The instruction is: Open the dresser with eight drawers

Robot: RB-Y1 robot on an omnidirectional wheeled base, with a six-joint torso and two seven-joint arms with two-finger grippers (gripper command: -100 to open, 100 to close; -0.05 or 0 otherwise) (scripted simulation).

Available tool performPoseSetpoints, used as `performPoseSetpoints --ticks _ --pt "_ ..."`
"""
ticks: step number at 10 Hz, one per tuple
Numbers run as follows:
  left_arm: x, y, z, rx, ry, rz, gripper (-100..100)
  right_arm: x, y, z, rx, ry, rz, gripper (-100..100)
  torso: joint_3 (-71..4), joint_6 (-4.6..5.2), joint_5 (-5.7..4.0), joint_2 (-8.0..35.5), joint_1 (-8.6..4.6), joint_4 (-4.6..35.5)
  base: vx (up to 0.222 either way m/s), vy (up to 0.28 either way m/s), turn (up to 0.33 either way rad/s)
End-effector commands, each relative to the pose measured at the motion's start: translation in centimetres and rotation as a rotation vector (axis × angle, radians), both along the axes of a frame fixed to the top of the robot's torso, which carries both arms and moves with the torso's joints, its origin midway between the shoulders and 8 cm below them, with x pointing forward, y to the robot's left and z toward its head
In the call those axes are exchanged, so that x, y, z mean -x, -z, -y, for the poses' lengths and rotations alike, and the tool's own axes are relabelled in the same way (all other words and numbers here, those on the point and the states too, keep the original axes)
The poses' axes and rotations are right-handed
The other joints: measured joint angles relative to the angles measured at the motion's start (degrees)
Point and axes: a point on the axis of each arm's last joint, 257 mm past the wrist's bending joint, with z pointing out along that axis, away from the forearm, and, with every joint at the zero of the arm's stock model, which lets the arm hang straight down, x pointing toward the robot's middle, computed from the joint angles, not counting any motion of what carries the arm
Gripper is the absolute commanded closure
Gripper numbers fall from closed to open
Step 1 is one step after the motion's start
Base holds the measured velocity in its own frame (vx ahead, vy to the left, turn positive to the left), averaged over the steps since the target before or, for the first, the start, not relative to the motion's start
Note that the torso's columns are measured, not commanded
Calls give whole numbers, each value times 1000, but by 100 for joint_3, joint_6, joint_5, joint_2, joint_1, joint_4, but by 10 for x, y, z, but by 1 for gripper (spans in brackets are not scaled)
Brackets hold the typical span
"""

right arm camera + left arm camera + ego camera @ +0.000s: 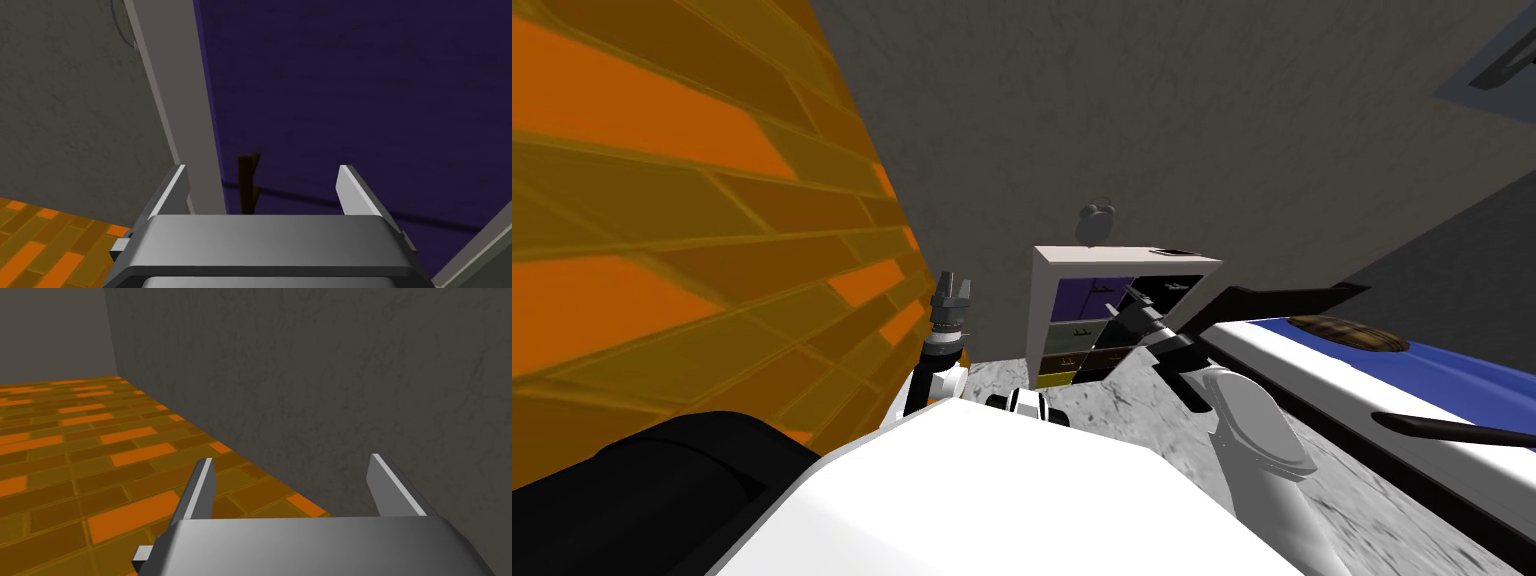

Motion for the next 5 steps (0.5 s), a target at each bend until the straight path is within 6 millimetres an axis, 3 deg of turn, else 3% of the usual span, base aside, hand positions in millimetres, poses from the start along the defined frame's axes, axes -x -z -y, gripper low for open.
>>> performPoseSetpoints --ticks 1,2,5 --pt "0 0 0 0 0 0 0 -1 -4 3 0 -1 0 -100 -8 -1 4 -12 12 -4 46 42 -5" --pt "0 0 0 0 0 0 0 1 4 -3 -2 1 -1 100 3 0 -1 9 -7 0 -65 -50 26" --pt "0 0 0 0 0 0 0 2 -8 -2 -2 -10 7 100 3 4 -26 -3 -32 -32 -94 -27 -34"
